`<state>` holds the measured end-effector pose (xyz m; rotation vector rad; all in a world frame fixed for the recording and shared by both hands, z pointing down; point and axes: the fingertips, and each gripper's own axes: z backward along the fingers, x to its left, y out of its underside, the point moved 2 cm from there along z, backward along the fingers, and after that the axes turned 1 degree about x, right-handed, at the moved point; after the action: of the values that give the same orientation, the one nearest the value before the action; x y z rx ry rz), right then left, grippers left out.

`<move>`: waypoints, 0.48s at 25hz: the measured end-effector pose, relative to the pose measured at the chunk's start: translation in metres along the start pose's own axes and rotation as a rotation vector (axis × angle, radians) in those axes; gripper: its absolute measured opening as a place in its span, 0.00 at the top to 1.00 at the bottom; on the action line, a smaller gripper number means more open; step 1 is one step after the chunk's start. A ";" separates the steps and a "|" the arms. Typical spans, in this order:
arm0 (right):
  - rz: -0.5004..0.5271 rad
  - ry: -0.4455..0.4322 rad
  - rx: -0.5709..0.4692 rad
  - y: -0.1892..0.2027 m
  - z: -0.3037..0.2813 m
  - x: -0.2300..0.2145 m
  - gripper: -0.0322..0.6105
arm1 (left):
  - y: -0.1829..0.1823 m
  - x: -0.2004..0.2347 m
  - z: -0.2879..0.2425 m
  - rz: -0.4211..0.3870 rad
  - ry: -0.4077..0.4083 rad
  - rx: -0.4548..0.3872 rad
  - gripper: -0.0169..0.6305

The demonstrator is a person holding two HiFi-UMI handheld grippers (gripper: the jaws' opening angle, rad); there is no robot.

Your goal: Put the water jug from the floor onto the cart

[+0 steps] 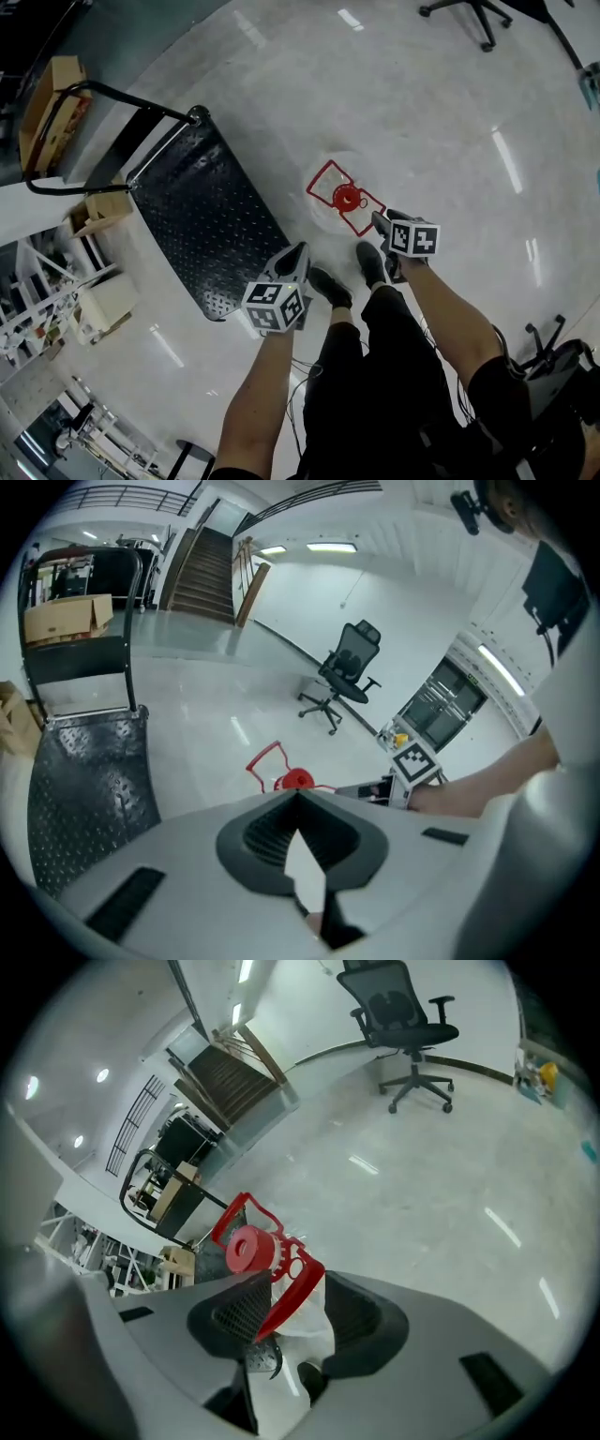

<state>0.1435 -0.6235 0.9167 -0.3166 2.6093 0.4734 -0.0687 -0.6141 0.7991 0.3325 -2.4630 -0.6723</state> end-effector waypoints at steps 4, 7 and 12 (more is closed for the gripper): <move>-0.053 0.008 -0.009 -0.001 -0.013 -0.002 0.70 | 0.019 0.005 -0.008 0.023 0.007 0.031 0.97; -0.117 -0.005 -0.001 0.004 -0.022 -0.004 0.70 | 0.026 0.004 -0.008 0.026 0.016 0.034 0.98; -0.188 -0.018 -0.008 -0.001 -0.024 -0.008 0.77 | 0.022 0.003 0.003 0.042 0.020 0.008 0.98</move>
<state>0.1406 -0.6321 0.9401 -0.5524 2.5292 0.4198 -0.0744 -0.5954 0.8099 0.2887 -2.4475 -0.6386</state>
